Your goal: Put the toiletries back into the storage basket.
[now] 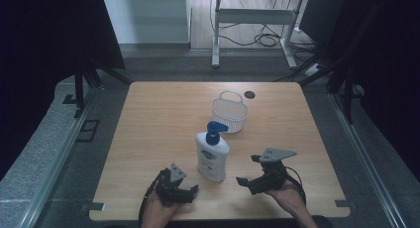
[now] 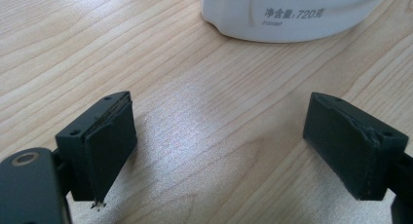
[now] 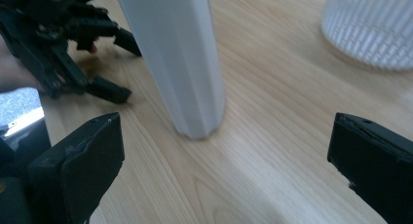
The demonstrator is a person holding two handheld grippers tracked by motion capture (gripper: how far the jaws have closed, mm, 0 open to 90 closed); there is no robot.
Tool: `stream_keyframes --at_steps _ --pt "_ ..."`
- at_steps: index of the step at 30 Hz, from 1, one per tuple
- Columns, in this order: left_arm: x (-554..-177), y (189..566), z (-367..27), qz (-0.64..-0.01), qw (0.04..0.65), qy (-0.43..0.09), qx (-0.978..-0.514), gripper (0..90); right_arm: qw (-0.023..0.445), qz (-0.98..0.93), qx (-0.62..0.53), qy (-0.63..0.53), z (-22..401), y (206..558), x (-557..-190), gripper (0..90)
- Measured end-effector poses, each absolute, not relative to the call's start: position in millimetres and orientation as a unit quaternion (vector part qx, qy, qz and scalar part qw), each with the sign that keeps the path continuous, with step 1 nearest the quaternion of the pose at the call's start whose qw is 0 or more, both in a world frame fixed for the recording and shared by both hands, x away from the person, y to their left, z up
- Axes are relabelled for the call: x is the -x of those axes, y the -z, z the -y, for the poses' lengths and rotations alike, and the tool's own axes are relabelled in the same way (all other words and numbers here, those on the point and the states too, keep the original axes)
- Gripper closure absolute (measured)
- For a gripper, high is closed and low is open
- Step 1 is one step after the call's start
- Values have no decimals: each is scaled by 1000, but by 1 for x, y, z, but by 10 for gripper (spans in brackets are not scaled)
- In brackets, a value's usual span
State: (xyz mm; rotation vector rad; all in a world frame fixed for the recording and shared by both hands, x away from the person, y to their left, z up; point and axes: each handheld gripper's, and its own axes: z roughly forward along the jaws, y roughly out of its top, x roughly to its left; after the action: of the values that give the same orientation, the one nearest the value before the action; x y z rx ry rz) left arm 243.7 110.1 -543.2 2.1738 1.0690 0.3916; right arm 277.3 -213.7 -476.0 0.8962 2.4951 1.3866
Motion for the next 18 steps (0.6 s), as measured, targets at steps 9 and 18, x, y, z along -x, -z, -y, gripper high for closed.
stream_keyframes --at_steps 9,18 --pt "-244 543 -110 -411 338 -150 -833 116 71 -833 -282 -471 191 464 -288 21" --pt "-244 543 -110 -410 337 -150 -834 116 71 -836 -264 -475 166 456 -295 29"
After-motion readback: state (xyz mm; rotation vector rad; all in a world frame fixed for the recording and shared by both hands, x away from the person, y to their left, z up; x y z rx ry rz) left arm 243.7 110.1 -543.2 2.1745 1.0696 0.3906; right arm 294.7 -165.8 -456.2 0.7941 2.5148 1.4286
